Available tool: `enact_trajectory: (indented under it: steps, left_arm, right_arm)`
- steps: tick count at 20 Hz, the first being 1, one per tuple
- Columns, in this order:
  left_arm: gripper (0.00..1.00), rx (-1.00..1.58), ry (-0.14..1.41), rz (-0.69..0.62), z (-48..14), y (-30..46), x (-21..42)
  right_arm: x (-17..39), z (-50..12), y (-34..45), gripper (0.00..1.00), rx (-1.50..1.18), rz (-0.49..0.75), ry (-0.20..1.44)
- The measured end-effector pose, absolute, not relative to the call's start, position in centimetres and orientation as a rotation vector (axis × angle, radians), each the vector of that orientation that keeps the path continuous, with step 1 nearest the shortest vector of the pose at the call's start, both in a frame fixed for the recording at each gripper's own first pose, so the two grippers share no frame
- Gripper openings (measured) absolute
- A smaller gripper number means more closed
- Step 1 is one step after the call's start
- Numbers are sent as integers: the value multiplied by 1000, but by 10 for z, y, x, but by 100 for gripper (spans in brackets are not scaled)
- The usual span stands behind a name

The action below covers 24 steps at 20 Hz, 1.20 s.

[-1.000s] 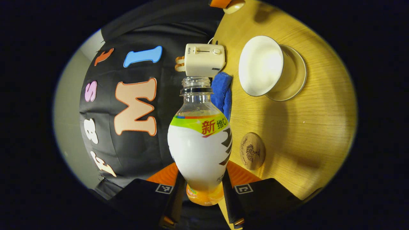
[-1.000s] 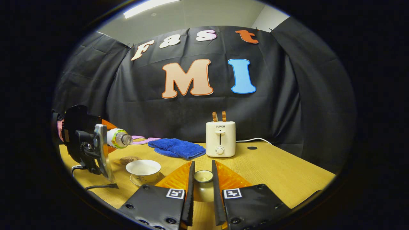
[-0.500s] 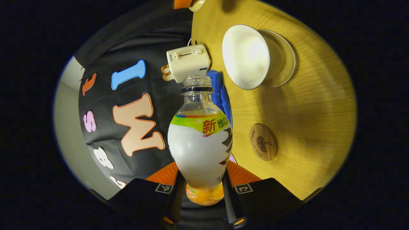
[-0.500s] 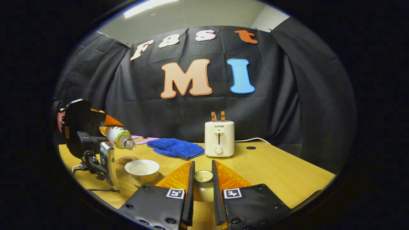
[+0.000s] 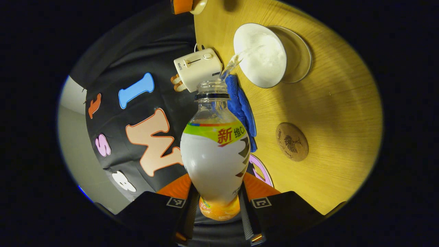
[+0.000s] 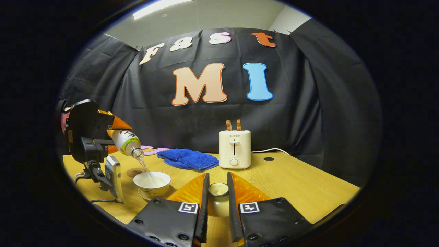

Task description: Open the teacup lid with one hand, grasp the water bottle and pour water into the teacup with the other hand; after pouring, place the water bottle on the coaster and then close the teacup lid.

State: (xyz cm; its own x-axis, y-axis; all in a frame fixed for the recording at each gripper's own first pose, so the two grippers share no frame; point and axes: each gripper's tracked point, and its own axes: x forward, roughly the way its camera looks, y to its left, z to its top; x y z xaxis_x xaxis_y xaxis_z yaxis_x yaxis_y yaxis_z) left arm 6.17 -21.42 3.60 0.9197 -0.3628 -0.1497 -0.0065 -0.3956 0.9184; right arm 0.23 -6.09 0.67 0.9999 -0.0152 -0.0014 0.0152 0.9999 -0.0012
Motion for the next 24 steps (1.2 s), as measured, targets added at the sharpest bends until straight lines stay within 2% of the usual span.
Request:
enact_trajectory:
  steps: [17,21,24]
  left_arm:
    - [54,2121,-403,-315,67,-223,71]
    - [54,2120,-392,-323,65,-223,72]
    - [54,2042,-328,-366,50,-216,74]
  right_arm:
    - [2,7,-60,30,-1,-10,3]
    - [2,7,-60,30,-1,-8,2]
    - [3,7,-60,30,-1,-7,2]
